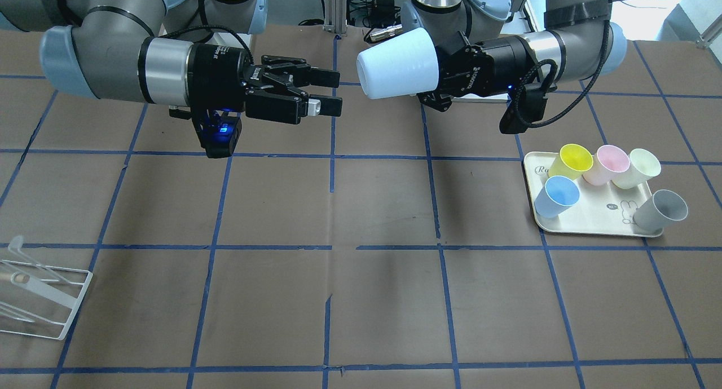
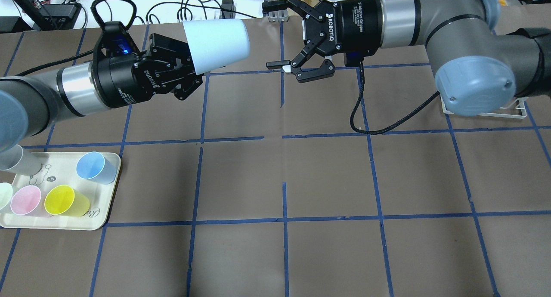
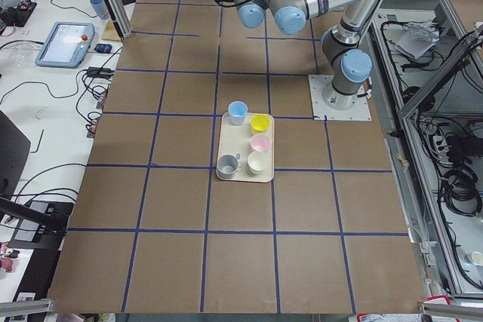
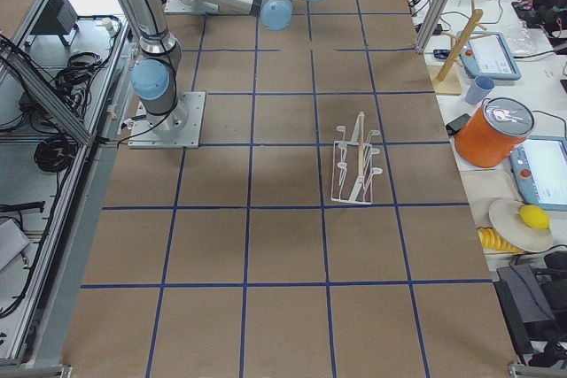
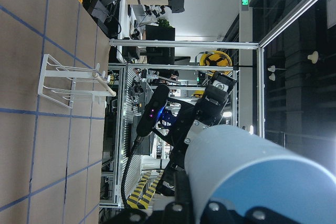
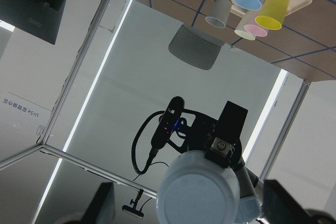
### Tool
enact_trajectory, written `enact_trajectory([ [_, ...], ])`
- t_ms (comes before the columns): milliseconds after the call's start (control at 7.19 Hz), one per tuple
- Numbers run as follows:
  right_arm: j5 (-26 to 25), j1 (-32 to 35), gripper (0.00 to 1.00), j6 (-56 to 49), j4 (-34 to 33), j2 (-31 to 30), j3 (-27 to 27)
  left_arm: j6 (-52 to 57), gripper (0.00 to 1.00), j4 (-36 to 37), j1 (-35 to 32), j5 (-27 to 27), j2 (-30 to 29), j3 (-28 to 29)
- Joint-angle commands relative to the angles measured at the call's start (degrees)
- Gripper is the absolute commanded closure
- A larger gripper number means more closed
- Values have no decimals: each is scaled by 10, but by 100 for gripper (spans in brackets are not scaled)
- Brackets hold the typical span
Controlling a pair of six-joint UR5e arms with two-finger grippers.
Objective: Transfer IKEA cup to right arm and place on rack
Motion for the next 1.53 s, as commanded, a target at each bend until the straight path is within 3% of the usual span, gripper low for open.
enact_trajectory([
  [0, 20, 6, 0, 24, -17, 0, 1, 1, 100, 1, -6, 0, 4, 0],
  [834, 22, 26, 2, 50, -30, 12, 0, 1, 100, 1, -6, 2, 3, 0],
  [1391, 47, 40, 16, 51, -30, 12, 0, 1, 100, 1, -6, 2, 3, 0],
])
